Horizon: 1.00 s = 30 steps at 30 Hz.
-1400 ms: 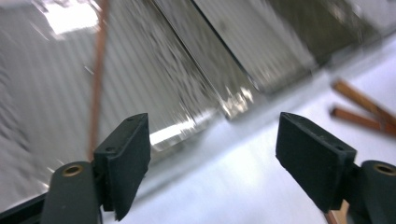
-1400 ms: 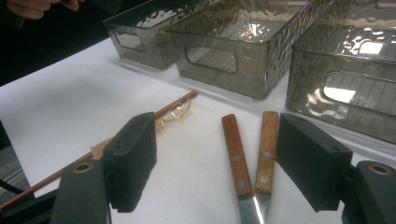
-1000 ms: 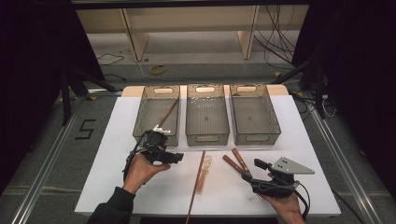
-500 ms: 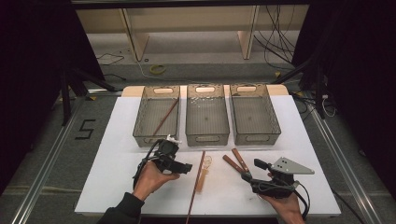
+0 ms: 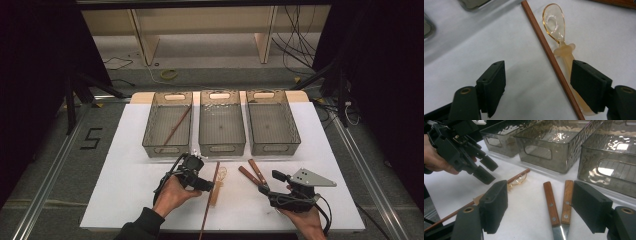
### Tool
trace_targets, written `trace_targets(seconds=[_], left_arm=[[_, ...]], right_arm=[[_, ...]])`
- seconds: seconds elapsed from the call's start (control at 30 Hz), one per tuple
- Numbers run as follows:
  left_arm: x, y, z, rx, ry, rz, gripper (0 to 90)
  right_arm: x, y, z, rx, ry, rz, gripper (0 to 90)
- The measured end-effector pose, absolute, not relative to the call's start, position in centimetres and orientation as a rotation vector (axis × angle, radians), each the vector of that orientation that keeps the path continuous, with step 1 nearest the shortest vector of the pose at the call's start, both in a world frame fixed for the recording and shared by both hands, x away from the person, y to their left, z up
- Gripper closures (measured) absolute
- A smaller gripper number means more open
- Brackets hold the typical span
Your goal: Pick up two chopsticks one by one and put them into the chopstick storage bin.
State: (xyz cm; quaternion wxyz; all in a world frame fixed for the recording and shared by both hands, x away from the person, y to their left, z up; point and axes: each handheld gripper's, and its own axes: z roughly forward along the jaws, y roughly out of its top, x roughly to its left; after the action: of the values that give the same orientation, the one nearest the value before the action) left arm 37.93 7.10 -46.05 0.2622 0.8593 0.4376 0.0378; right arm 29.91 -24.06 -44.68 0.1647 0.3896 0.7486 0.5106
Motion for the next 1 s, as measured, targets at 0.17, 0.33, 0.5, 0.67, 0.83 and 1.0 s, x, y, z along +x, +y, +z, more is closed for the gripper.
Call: trace_targets(seconds=[0.17, 0.33, 0.5, 0.67, 0.83, 1.0], left_arm=[[38.0, 6.5, -46.5, 2.340, 1.173, 0.094, 31.5], [38.1, 6.1, -46.8, 2.363, 1.164, 0.096, 36.2], [38.2, 6.0, -47.0, 2.376, 1.156, 0.102, 39.0], [38.3, 5.9, -47.0, 2.374, 1.160, 0.100, 39.4], [38.3, 5.7, -47.1, 2.394, 1.152, 0.110, 39.7], [38.2, 5.5, -47.1, 2.406, 1.146, 0.126, 41.3]], right_arm=[[29.9, -24.0, -44.7, 1.109, 2.133, 1.455, 30.3], [29.9, -24.1, -44.7, 1.109, 2.134, 1.456, 30.3], [29.9, -24.1, -44.7, 1.109, 2.134, 1.457, 30.3], [29.9, -24.0, -44.7, 1.107, 2.136, 1.457, 30.3], [29.9, -24.0, -44.7, 1.109, 2.135, 1.457, 30.2], [29.9, -24.0, -44.7, 1.109, 2.136, 1.457, 30.2]])
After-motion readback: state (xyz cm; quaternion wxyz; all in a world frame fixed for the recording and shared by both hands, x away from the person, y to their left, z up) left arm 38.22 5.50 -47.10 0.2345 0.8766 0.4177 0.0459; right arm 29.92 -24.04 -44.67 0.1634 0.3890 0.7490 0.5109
